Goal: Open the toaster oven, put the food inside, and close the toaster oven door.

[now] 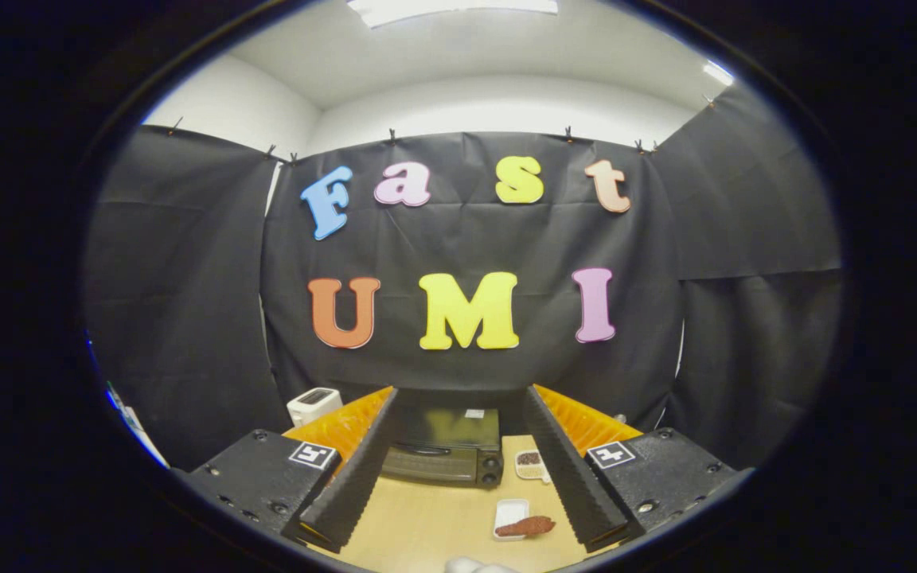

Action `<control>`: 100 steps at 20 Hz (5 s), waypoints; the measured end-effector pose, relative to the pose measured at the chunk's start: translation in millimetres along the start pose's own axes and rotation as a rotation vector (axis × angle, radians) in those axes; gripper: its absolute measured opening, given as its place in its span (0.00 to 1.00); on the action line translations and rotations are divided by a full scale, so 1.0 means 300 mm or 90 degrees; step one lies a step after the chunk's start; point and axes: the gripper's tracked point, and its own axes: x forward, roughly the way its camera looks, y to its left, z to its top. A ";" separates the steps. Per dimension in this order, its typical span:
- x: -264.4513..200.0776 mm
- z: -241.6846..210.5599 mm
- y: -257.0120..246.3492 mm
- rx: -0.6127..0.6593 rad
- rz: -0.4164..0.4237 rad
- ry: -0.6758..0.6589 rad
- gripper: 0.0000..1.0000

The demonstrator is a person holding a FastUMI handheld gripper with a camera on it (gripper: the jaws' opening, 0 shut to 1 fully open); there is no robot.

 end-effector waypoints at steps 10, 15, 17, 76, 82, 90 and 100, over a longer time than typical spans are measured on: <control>0.219 -0.100 0.103 -0.033 -0.001 -0.005 0.99; 0.484 -0.252 0.226 -0.042 0.019 0.006 0.99; 0.596 -0.338 0.277 -0.042 0.030 0.021 1.00; 0.590 -1.295 0.123 -0.061 0.058 0.428 1.00; 0.575 -1.213 -0.381 -0.062 0.010 0.423 1.00; 0.384 -1.403 -0.610 0.129 0.020 0.550 0.88; 0.366 -1.389 -0.524 0.395 0.068 0.562 0.20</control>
